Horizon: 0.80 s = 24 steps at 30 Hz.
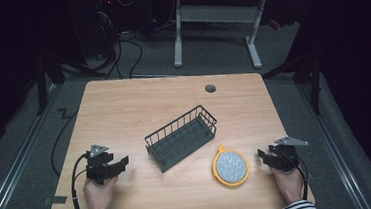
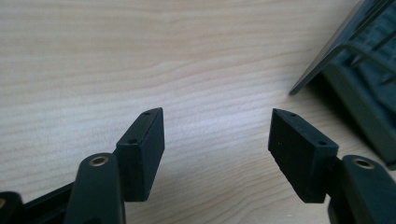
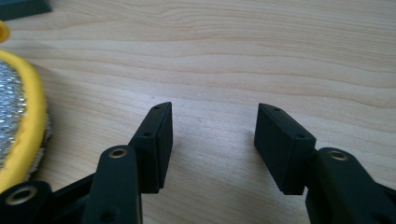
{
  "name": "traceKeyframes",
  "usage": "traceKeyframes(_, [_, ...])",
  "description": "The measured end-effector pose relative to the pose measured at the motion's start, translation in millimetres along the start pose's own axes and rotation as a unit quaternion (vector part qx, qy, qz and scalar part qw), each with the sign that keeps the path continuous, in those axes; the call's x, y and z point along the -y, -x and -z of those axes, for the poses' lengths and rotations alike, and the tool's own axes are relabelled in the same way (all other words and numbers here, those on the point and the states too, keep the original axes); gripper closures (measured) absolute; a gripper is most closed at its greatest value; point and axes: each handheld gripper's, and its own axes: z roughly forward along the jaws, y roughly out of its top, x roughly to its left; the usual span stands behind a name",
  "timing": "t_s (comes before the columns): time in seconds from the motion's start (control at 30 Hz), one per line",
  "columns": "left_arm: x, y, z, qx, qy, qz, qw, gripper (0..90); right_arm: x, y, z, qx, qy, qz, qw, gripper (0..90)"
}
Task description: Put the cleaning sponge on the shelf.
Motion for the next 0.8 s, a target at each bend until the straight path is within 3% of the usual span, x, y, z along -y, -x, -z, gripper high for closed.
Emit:
traceKeyframes(0.23, [12.9,-1.0,-12.2,-0.024,-0.011,-0.003,0.9996,36.5,-1.0,-3.4,8.8,-0.029,0.013,-0.003,0.9995,52.2])
traceKeyframes(0.4, [15.9,-1.7,-12.5,-0.032,-0.007,-0.007,0.9994,36.5,-6.5,-7.9,15.3,-0.059,-0.004,-0.006,0.9982,53.5])
traceKeyframes(0.63, [23.1,3.0,-13.9,-0.05,0.015,-0.025,0.9983,36.2,-20.4,-19.1,24.3,-0.086,-0.008,0.019,0.9961,53.4])
traceKeyframes(0.77, [24.5,5.5,-14.6,-0.059,0.017,-0.035,0.9975,36.0,-29.7,-28.2,24.8,-0.103,-0.03,0.039,0.9934,52.8])
traceKeyframes(0.8, [24.4,6.4,-15.0,-0.062,0.015,-0.039,0.9972,35.8,-34.6,-33.5,23.5,-0.113,-0.047,0.046,0.9914,50.9])
